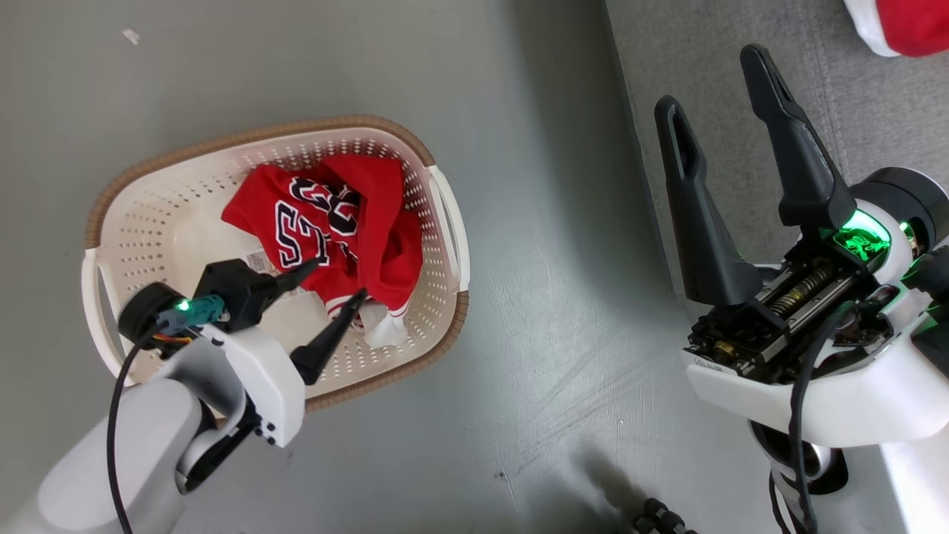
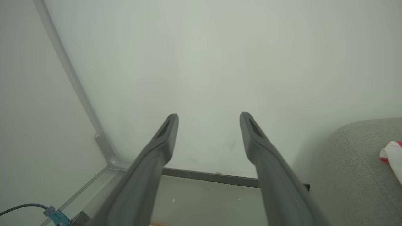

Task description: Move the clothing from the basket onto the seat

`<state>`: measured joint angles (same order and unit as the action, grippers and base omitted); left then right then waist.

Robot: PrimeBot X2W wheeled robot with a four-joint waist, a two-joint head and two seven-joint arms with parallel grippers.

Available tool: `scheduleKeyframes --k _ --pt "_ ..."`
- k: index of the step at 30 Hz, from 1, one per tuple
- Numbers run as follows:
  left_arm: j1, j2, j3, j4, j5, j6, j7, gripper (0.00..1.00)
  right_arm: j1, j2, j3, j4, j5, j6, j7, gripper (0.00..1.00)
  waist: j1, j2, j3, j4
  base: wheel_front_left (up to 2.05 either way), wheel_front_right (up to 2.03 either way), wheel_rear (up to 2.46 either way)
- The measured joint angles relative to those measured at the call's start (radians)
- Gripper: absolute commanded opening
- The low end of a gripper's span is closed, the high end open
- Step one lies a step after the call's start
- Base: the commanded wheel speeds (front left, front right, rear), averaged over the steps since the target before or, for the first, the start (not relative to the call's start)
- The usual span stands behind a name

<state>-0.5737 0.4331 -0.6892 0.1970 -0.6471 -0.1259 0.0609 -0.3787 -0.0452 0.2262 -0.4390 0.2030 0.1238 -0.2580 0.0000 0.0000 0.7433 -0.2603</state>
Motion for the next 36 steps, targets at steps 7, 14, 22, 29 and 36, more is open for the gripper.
scheduleKeyframes --k 7,14,22,29,36 --pt "-0.037 0.017 0.002 -0.003 0.052 0.043 0.035 1.0 -0.022 0.0 0.009 -0.005 0.009 0.0 0.0 1.0 0.0 0.0 0.044 -0.01 0.0 0.0 0.0" --pt "-0.057 0.032 0.003 -0.027 0.088 0.085 0.086 1.0 -0.039 0.0 0.006 -0.009 0.025 0.0 0.0 1.0 0.0 0.0 0.081 -0.021 0.0 0.0 0.0" --pt "-0.072 0.035 -0.001 -0.068 0.11 0.141 0.144 1.0 -0.061 0.0 -0.007 -0.011 0.05 0.0 0.0 1.0 0.0 0.0 0.114 -0.037 0.0 0.0 0.0" --pt "-0.074 0.046 -0.005 -0.102 0.139 0.186 0.212 1.0 -0.062 0.0 -0.014 -0.015 0.066 0.0 0.0 1.0 0.0 0.0 0.136 -0.055 0.0 0.0 0.0" --pt "-0.074 0.045 -0.012 -0.151 0.138 0.203 0.261 1.0 -0.082 0.0 -0.018 -0.024 0.084 0.0 0.0 1.0 0.0 0.0 0.155 -0.075 0.0 0.0 0.0"
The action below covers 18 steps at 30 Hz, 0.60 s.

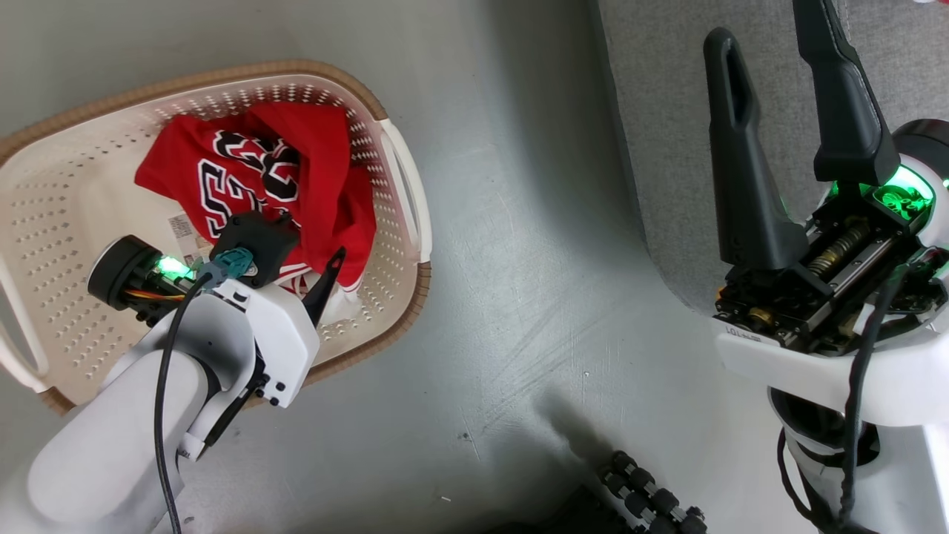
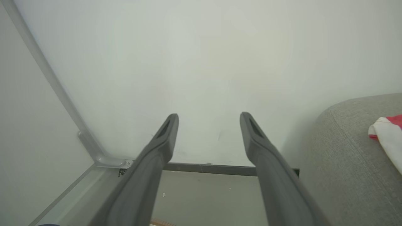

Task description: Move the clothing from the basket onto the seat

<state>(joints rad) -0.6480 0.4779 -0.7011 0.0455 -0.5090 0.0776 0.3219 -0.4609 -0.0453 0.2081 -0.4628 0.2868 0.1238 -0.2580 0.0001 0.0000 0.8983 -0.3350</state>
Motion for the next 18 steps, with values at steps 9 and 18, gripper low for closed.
scheduleKeyframes --k 9,18 --pt "0.0 0.025 0.002 -0.035 0.005 0.037 0.046 1.0 0.0 0.0 -0.002 -0.012 0.012 0.0 0.0 1.0 0.0 0.0 0.021 -0.025 0.0 0.0 0.0" --pt "0.0 0.071 -0.011 -0.047 0.059 0.061 0.085 1.0 0.0 0.0 -0.002 -0.019 0.028 0.0 0.0 1.0 0.0 0.0 0.042 -0.047 0.0 0.0 0.0"
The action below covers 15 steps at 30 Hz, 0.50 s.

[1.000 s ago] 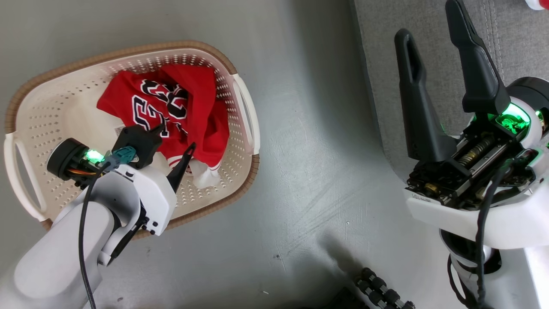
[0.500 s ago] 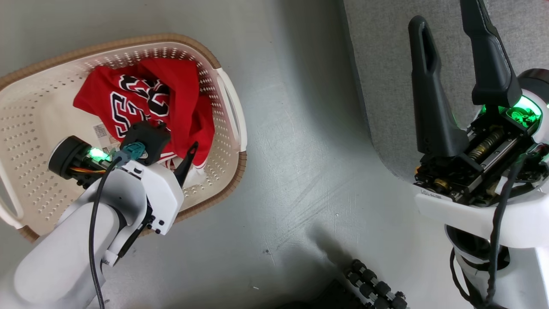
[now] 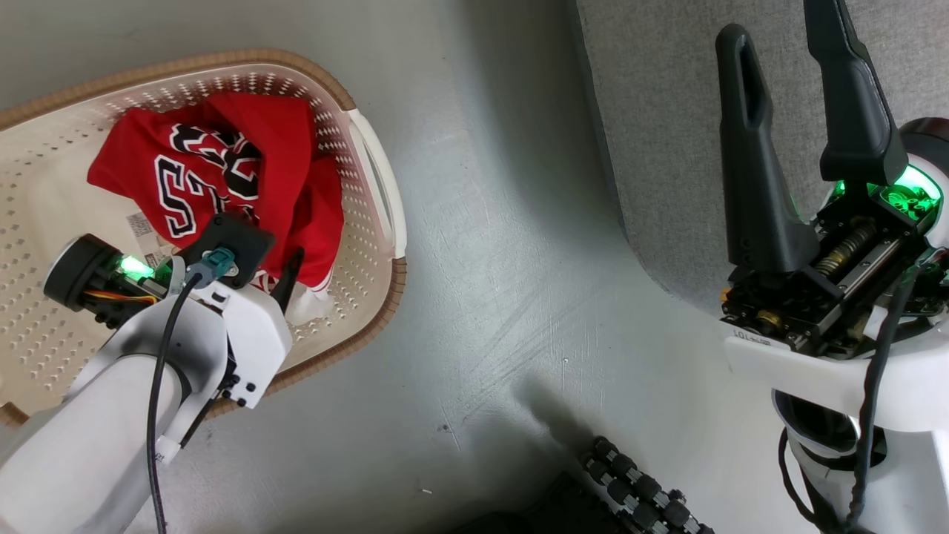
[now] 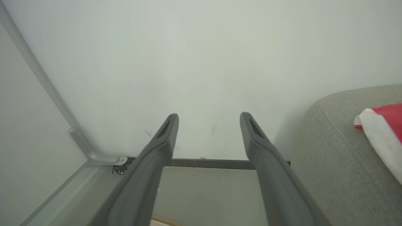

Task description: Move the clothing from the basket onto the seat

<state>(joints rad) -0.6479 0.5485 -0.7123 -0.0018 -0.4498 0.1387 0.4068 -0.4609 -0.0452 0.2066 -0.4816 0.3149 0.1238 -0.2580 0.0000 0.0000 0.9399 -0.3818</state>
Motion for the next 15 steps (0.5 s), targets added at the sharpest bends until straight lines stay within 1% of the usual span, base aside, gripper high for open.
scheduleKeyframes --k 2,3,4,5,11,15 --pt "0.0 0.008 0.0 -0.007 0.01 0.006 0.002 1.0 0.0 0.0 0.001 0.0 0.001 0.0 0.0 1.0 0.0 0.0 0.005 -0.004 0.0 0.0 0.0" --pt "0.0 0.013 0.0 -0.012 0.016 0.009 0.003 0.74 0.0 0.0 0.002 0.0 0.001 0.0 0.0 1.0 0.0 0.0 0.007 -0.005 0.0 0.0 0.0" --pt "0.0 0.017 0.001 -0.014 0.021 0.009 0.003 0.27 0.0 0.0 0.002 -0.001 0.001 0.0 0.0 1.0 0.0 0.0 0.01 -0.007 0.0 0.0 0.0" --pt "0.0 0.021 0.002 -0.017 0.021 0.01 0.003 0.0 0.0 0.0 0.002 -0.001 0.001 0.0 0.0 1.0 0.0 0.0 0.012 -0.008 0.0 0.0 0.0" --pt "0.0 0.028 0.006 -0.037 0.023 0.013 0.007 0.0 -0.002 0.0 0.002 -0.001 0.002 0.0 0.0 1.0 0.0 0.0 0.019 -0.013 0.0 0.0 0.0" --pt "0.0 0.03 0.026 -0.052 0.005 0.017 0.006 0.0 -0.029 0.0 -0.002 -0.001 0.002 0.0 0.0 1.0 0.0 0.0 0.019 -0.012 0.0 0.0 0.0"
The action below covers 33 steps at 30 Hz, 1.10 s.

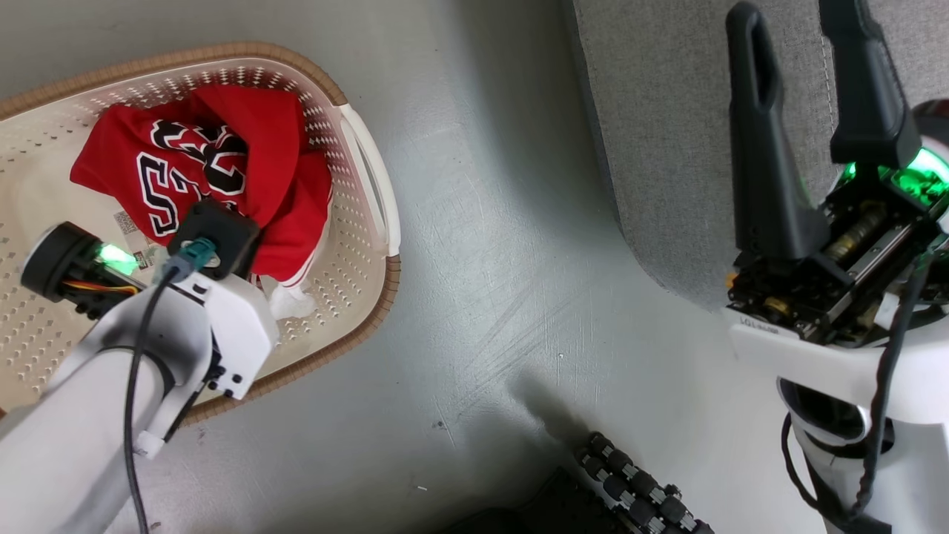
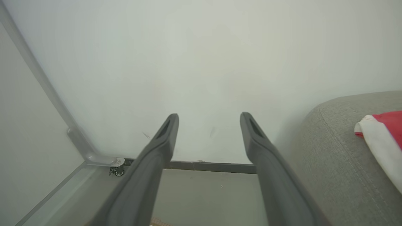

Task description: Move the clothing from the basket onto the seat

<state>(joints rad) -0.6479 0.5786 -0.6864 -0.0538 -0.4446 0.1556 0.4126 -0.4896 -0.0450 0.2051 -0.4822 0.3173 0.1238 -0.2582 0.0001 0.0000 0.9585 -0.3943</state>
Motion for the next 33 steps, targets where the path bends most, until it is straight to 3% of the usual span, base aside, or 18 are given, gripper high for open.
scheduleKeyframes --k 15,26,33 --pt "0.031 0.031 0.063 -0.057 -0.067 -0.01 -0.087 0.0 -0.053 0.0 -0.008 0.013 -0.012 0.0 0.0 1.0 0.0 0.0 -0.02 0.03 0.0 0.0 0.0" --pt "0.103 0.053 0.098 -0.106 -0.119 -0.053 -0.207 0.0 -0.09 -0.001 0.0 0.047 -0.066 0.0 0.0 1.0 0.0 0.0 -0.053 0.066 0.0 0.0 0.0" --pt "0.15 0.046 0.138 -0.128 -0.157 -0.054 -0.296 0.0 -0.092 -0.002 0.004 0.076 -0.092 0.0 0.0 1.0 0.0 0.0 -0.085 0.09 0.0 0.0 0.0"
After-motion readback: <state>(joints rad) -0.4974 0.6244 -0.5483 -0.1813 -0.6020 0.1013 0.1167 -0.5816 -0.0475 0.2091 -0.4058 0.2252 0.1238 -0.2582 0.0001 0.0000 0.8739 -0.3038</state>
